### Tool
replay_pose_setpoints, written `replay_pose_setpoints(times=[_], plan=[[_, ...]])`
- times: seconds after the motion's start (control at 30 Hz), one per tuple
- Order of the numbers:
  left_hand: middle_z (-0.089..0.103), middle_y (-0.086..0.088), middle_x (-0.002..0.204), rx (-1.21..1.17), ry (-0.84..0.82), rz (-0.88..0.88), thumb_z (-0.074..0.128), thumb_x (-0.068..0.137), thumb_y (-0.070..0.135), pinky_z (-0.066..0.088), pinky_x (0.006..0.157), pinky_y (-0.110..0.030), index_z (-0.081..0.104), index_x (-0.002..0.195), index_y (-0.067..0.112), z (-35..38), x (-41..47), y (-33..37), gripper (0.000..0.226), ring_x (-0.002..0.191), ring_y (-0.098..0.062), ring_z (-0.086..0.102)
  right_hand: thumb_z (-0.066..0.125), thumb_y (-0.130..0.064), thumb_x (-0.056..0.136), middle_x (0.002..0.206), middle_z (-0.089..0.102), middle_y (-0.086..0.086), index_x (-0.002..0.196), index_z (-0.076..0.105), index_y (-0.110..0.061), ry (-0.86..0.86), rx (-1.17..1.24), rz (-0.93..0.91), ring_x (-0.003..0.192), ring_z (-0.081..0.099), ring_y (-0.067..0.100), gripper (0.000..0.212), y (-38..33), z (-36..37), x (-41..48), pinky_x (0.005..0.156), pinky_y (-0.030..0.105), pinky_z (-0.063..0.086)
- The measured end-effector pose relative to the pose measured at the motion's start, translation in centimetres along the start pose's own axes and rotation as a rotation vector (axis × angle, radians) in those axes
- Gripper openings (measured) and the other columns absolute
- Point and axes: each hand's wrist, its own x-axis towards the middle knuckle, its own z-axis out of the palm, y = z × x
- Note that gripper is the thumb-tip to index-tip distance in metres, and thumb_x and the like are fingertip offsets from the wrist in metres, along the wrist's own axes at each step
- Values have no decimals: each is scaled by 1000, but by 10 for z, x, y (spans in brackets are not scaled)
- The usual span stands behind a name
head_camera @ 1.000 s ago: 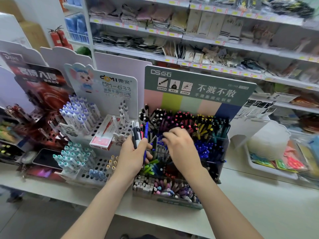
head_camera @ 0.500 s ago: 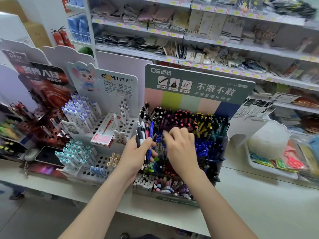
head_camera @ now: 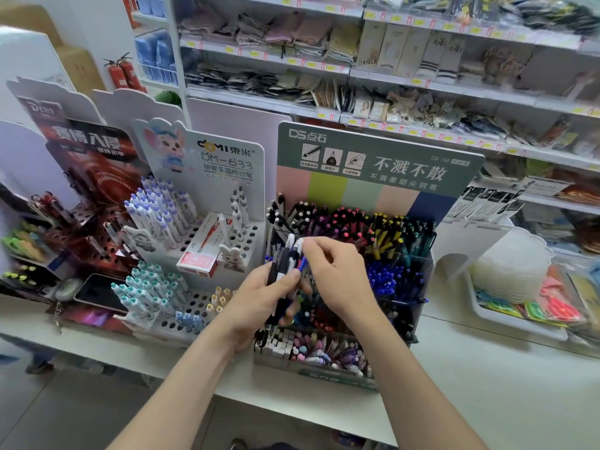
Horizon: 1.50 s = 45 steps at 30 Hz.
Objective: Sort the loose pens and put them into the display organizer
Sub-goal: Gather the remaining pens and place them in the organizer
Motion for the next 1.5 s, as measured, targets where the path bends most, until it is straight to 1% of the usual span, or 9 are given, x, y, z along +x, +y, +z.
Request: replay_pose_setpoints(times=[0.37,0.53,0.63,0.7,0.83,1.03,1.2,1.37,1.5], plan=[[67,-18,105,-87,-264,-118,60,104,31,40,46,-26,56,137,-3,-23,-9,5,48,63,-19,49,62,-26,107,90,79,11,110,81,-10,-342,510,349,60,65,14,25,-10,-2,-4,53,22,51],[62,-13,98,36,-291,-159,58,110,24,30,46,-26,64,115,9,-34,-14,2,17,60,-16,45,46,-25,114,103,80,11,114,71,-8,110,638,132,96,74,23,31,-8,11,8,87,35,58],[59,-4,86,50,-145,-214,56,110,23,25,47,-25,64,122,4,-42,-14,-2,24,57,-14,40,36,-32,116,87,68,12,117,58,-11,221,662,-87,81,76,24,31,-11,-1,16,73,38,61],[59,-1,77,121,44,-184,55,110,23,30,48,-25,62,109,4,-43,-12,-4,20,55,-13,42,39,-35,116,76,54,4,116,55,-17,113,397,-119,58,56,15,25,-8,-5,21,50,36,46],[59,9,55,233,392,-85,49,112,25,38,46,-25,64,106,7,-42,-2,-10,25,49,-10,46,51,-29,108,85,64,2,115,40,-18,-286,-370,-23,61,56,16,18,-1,-3,29,55,33,39],[66,-3,79,134,360,-139,51,112,26,44,50,-33,61,117,11,-41,12,-7,19,59,-20,58,51,0,95,102,44,9,86,43,-15,-591,-1003,-104,86,53,32,19,-18,23,48,70,43,46],[66,-11,82,110,275,-178,51,112,27,44,49,-31,58,113,11,-45,19,-11,18,60,-22,58,58,6,96,100,44,9,110,55,-7,-552,-1272,-187,90,55,34,19,-41,39,59,73,44,45],[75,-17,96,100,373,-131,51,111,25,42,48,-32,66,118,12,-47,15,-19,21,59,-20,57,71,4,87,85,41,4,77,36,-14,-558,-1243,-193,65,44,20,41,-46,46,69,56,35,40],[75,-4,101,56,360,-132,52,111,24,43,47,-29,63,120,12,-50,13,-16,18,59,-17,57,70,7,85,99,46,7,102,56,-11,-481,-1239,-254,80,52,29,28,-49,44,69,67,39,46]])
